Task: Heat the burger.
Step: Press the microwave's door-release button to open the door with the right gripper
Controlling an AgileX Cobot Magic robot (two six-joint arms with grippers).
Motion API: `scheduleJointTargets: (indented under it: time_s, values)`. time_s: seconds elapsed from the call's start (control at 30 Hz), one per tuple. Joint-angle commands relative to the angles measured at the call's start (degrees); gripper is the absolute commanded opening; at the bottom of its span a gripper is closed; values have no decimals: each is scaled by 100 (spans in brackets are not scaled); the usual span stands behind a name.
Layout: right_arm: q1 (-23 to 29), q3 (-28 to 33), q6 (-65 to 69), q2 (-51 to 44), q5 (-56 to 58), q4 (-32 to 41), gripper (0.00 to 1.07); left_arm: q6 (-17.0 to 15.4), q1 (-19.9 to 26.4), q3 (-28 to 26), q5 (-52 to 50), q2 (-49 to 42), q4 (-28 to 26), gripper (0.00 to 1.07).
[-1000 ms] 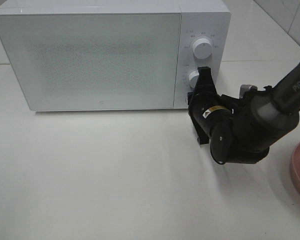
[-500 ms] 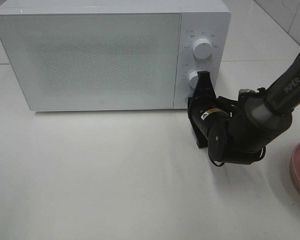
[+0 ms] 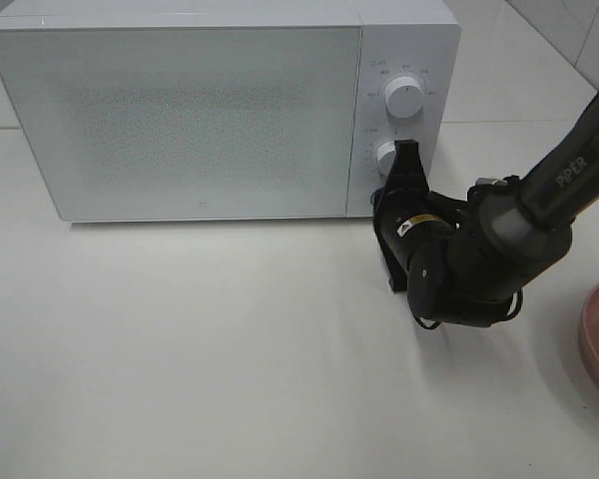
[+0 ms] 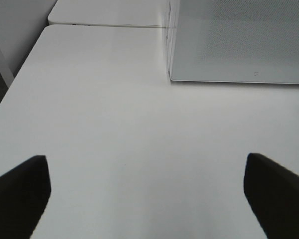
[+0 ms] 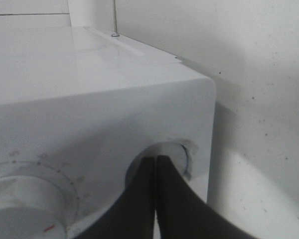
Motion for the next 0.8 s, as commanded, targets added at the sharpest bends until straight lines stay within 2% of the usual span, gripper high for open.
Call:
scheduleJointTargets:
  time_s: [0.03,0.37,0.6,0.8]
  values:
    - [-63,-178,-189,29,-619,17,0,0,-17,23,-52,-103,-11,98]
    - [-63,-504,-630,29,-636,183,0,0,-17,23,-52,-103,-11,98]
    - [-258,-848,-796,212,-653,-6,0,6,-17,23,-52,-103,-11,98]
    - [-258,-848,-842,212,-693,63,0,6,-17,23,-52,-103,-11,98]
